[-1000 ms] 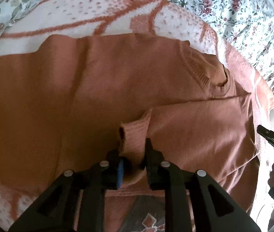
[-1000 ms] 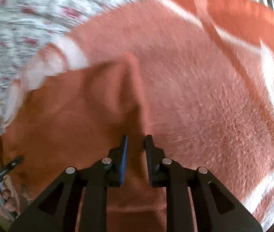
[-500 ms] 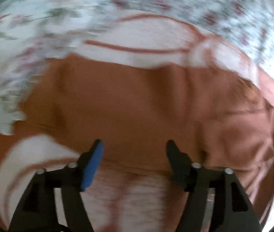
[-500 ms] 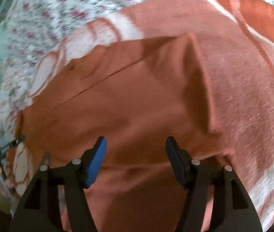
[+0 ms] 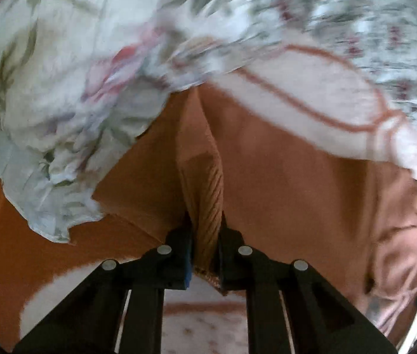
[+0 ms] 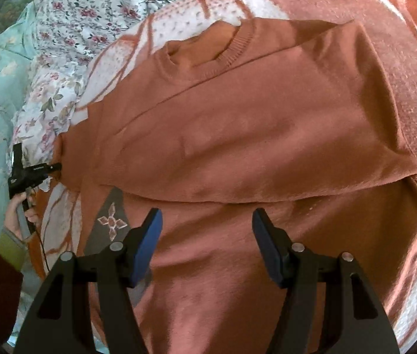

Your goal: Fold small clothes

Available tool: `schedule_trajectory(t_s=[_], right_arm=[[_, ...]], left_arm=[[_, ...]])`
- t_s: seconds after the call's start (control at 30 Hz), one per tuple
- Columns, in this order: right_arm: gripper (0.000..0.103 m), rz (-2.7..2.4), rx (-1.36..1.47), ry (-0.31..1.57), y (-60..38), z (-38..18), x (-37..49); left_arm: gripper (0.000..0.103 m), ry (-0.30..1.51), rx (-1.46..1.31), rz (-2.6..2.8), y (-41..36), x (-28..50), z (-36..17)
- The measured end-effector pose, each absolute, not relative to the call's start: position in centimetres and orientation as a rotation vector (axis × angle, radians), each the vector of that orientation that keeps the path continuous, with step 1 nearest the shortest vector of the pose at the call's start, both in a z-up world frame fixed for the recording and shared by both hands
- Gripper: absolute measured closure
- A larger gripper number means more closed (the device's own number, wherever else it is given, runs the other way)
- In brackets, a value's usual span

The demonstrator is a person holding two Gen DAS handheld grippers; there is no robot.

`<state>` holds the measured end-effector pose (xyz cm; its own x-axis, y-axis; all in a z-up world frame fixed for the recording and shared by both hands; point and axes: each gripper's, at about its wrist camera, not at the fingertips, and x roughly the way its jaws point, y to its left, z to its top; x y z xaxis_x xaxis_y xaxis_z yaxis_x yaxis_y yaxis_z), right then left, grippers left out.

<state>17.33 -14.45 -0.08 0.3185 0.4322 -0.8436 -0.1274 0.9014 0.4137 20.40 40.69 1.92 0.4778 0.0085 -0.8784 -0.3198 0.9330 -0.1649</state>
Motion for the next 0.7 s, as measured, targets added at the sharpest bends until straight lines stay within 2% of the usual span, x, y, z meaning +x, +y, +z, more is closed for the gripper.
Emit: schedule_trajectory(t_s=[0.2,0.43,0.7], right_arm=[[0.039,0.371,0.315,1.196,-14.7,-0.3,17.5],[0.039,0.367,0.331,1.178,-16.0,0.2,17.2],[0.039,0.286,0.393,1.126,-20.8,1.1,16.3]], left_arm=[[0.093,0.978,-0.325,0.032,33.4,18.3,5.7],[0.093,0.947,-0.320,-0.256,19.3,19.0,8.0],[0.092,1.018,-0.227,-0.539,2.9,21.9,6.1]])
